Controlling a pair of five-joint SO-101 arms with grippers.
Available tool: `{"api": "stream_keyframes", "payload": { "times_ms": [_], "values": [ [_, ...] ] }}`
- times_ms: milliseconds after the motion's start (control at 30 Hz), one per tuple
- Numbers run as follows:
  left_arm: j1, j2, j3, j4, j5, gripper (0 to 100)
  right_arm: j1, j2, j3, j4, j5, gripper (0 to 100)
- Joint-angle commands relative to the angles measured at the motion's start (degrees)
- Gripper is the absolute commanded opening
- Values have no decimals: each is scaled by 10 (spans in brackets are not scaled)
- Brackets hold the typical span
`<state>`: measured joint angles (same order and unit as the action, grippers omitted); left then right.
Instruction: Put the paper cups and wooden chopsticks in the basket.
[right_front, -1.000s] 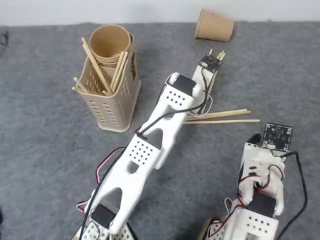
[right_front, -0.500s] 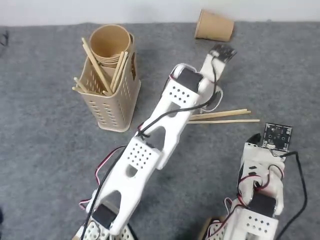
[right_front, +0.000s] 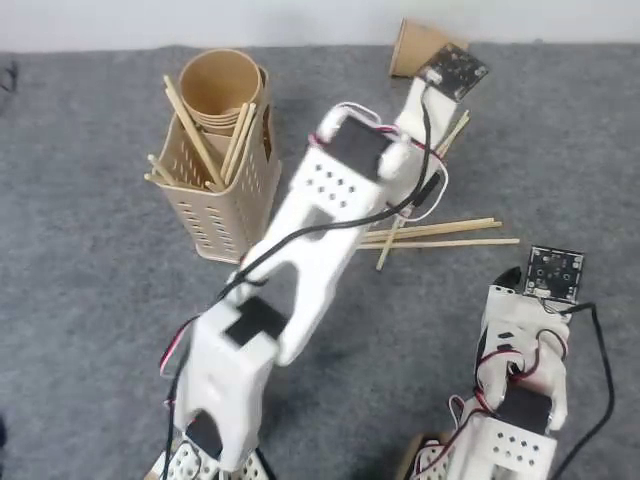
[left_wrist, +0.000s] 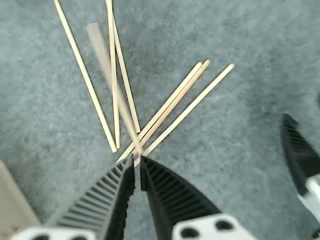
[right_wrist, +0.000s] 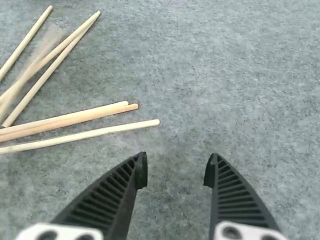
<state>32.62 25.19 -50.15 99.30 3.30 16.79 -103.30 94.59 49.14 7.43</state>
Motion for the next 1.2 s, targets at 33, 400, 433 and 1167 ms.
{"api": "stream_keyframes", "payload": {
  "times_ms": [33, 400, 433, 1167],
  "values": [
    [-1, -140, 109, 12, 6, 10, 0, -6, -5, -7, 8, 201],
    [-47, -104, 399, -309, 7, 176, 0, -6, -5, -7, 8, 201],
    [-52, -84, 401, -329, 9, 186, 0, -6, -4, -8, 8, 201],
    [-91, 483, -319, -98, 13, 162, 0, -6, -4, -10, 8, 201]
  ]
}}
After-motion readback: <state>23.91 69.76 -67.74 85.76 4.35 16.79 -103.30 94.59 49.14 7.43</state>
